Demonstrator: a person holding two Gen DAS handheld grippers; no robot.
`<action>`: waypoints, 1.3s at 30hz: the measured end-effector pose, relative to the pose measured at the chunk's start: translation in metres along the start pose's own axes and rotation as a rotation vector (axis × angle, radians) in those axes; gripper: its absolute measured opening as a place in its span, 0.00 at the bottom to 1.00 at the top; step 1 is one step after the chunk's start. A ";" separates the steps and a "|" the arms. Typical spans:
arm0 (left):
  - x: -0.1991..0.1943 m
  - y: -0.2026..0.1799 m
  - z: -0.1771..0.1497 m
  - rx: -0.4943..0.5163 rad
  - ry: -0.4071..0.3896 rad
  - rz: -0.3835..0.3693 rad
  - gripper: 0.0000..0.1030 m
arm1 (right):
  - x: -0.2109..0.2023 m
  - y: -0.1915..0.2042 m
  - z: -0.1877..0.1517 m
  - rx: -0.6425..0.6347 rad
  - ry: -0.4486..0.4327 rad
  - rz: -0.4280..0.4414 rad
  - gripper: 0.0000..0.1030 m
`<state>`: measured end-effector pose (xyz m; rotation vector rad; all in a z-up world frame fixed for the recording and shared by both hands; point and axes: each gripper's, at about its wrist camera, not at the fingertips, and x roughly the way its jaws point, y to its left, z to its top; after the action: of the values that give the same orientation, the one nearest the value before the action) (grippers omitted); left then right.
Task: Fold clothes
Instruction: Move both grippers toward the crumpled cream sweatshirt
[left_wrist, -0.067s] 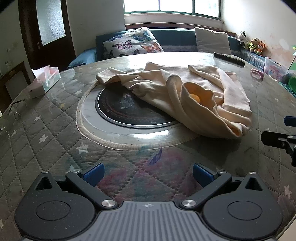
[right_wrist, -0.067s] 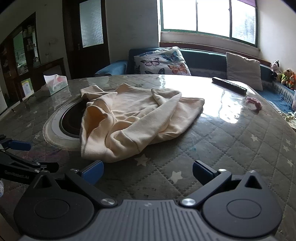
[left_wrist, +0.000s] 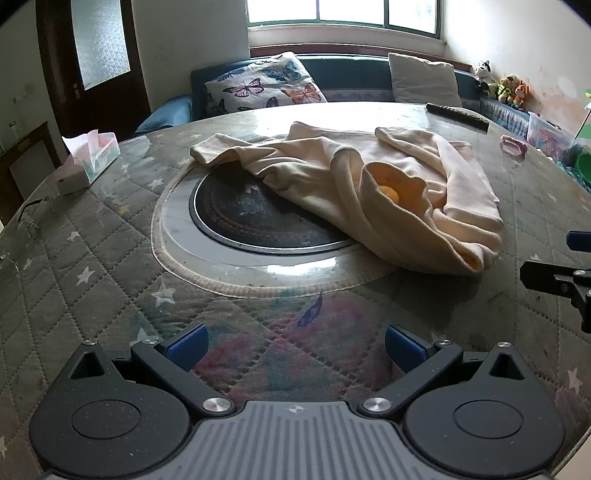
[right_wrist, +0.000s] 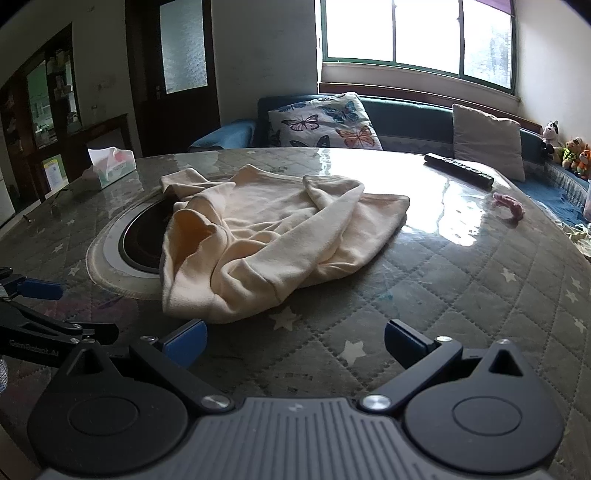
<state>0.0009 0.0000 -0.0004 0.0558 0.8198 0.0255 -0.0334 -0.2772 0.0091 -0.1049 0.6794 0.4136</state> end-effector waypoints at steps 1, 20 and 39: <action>0.000 0.000 0.000 0.000 0.001 0.002 1.00 | 0.000 0.000 0.000 0.000 0.001 0.000 1.00; 0.001 -0.016 -0.009 -0.007 -0.002 0.026 1.00 | 0.006 0.006 -0.005 0.011 0.018 -0.007 1.00; -0.019 -0.043 -0.028 0.003 0.018 0.040 1.00 | 0.008 0.007 -0.009 0.022 0.037 -0.012 1.00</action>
<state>-0.0327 -0.0427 -0.0084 0.0755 0.8363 0.0627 -0.0361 -0.2700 -0.0025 -0.0962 0.7191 0.3935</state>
